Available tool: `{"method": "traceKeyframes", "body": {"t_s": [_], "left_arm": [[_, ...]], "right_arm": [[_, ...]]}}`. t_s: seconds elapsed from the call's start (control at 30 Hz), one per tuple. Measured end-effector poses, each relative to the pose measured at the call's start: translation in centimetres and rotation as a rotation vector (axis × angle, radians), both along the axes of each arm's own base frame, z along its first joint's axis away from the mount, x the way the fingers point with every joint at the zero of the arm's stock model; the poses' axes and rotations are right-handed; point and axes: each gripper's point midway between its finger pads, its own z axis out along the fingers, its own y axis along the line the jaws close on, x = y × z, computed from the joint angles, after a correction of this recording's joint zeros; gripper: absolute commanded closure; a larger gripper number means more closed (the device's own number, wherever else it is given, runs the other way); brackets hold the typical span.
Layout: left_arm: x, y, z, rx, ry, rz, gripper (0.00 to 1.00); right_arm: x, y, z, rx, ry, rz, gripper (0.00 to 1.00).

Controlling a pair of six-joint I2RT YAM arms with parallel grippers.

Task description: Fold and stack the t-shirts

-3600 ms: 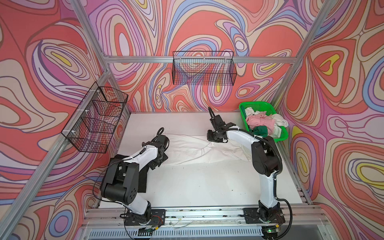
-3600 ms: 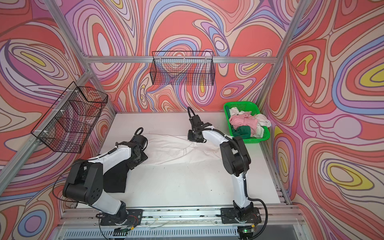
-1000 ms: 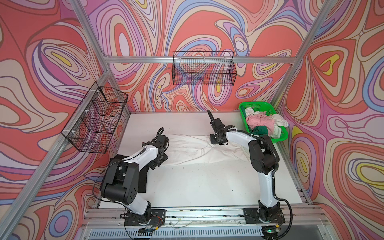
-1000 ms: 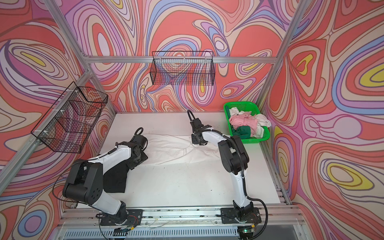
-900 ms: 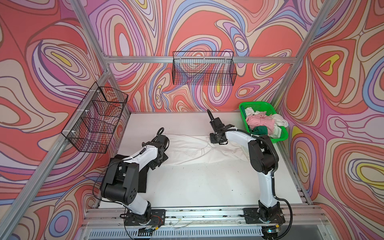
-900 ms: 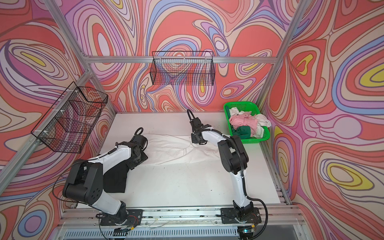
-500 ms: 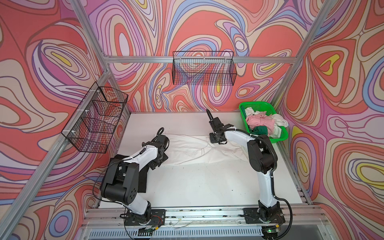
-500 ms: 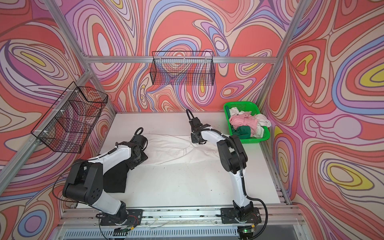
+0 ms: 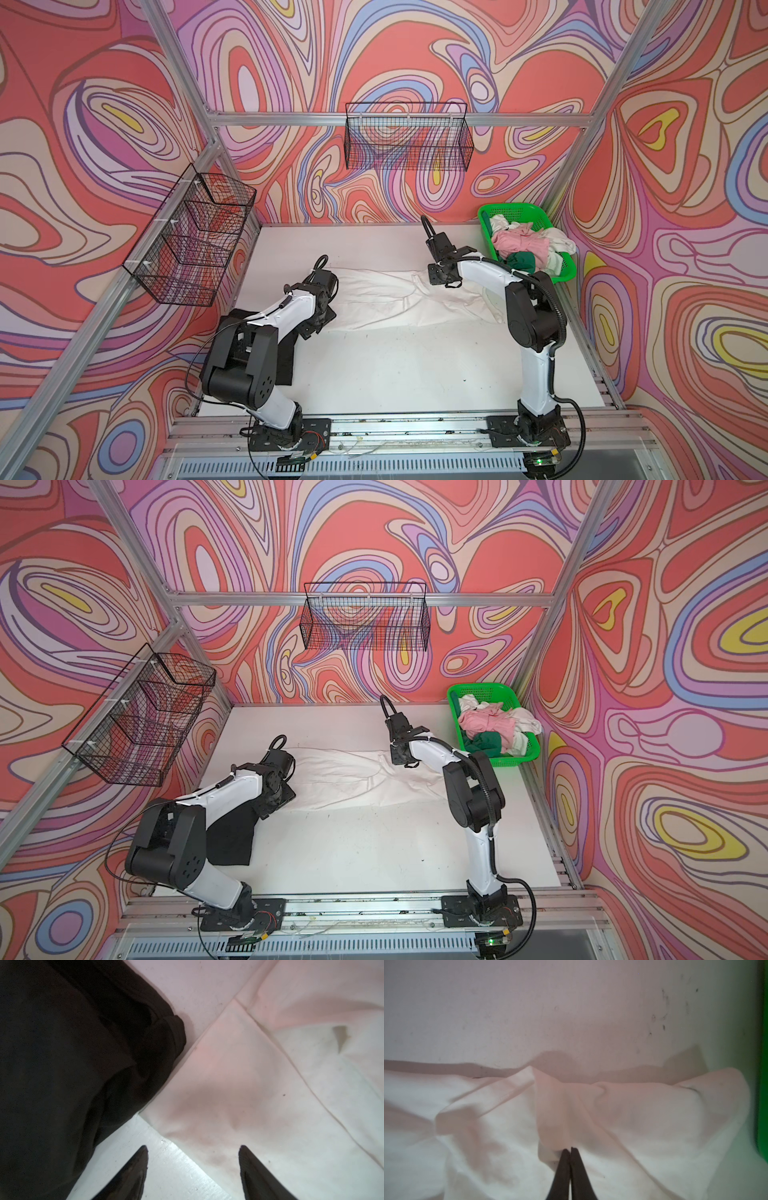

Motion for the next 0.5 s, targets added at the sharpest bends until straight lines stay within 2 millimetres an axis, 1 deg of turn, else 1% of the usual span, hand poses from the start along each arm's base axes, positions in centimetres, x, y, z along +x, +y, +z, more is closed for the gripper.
{"method": "traceKeyframes", "body": {"t_s": [0.13,0.23,0.37,0.5], "left_arm": [[0.0,0.0,0.0,0.000,0.000,0.000,0.29],[0.0,0.0,0.0,0.000,0.000,0.000,0.29],[0.0,0.0,0.0,0.000,0.000,0.000,0.29],[0.0,0.0,0.0,0.000,0.000,0.000,0.29]], "right_arm": [[0.4,-2.0,-0.1,-0.013,0.004,-0.039,1.00],[0.6,-2.9,0.1,-0.027,0.003,-0.055,1.00],[1.1,-3.4,0.9,-0.057,-0.013,-0.060,1.00],[2.3,-3.6,1.7,-0.086,-0.044,-0.064,1.00]]}}
